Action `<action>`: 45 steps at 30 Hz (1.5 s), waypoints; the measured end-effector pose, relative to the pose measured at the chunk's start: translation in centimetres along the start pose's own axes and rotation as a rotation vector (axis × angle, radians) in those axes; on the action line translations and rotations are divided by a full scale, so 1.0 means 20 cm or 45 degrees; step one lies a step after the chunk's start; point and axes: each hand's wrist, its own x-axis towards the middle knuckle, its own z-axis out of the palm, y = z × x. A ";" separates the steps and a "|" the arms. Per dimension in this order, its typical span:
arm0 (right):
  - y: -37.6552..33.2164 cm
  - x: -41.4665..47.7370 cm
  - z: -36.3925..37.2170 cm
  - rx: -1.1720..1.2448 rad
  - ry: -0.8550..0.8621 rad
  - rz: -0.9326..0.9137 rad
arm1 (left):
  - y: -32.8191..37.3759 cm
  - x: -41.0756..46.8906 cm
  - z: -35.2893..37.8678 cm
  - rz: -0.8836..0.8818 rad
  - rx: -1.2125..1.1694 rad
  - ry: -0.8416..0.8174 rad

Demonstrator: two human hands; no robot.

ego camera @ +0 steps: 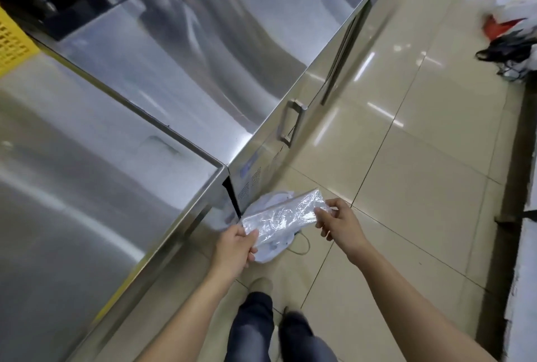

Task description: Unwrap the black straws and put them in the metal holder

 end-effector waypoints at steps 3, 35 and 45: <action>0.10 0.11 -0.01 -0.064 -0.028 0.033 | -0.10 0.09 0.07 -0.054 -0.047 0.075; 1.56 1.70 0.74 -1.830 -0.418 -0.374 | -1.31 1.82 0.80 -0.248 1.424 -0.067; 0.96 1.27 0.38 -1.587 -0.404 -0.586 | -0.78 1.27 0.61 0.224 1.445 0.098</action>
